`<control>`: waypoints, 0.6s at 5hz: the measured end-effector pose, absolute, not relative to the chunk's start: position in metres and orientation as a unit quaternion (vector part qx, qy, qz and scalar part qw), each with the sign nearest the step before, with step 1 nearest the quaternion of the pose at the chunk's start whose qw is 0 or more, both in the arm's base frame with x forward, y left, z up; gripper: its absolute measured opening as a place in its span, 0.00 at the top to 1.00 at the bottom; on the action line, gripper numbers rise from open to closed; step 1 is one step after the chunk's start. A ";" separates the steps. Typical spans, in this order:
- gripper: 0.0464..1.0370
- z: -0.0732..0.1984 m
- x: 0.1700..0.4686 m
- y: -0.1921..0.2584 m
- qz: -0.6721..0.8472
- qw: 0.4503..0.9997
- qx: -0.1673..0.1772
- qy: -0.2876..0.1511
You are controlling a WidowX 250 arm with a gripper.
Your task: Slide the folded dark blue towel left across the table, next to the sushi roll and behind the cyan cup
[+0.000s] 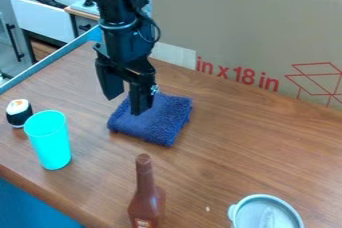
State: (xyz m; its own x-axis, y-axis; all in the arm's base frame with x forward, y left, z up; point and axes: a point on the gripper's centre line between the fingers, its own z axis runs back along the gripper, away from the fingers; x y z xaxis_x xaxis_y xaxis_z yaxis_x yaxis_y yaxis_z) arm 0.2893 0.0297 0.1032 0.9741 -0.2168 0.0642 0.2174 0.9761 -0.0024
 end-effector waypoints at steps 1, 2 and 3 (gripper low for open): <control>0.04 0.096 0.288 0.029 -0.107 0.994 -0.008 -0.021; 0.04 0.081 0.301 0.027 -0.071 0.997 -0.019 -0.038; 0.04 0.061 0.320 0.029 -0.044 0.998 -0.016 -0.053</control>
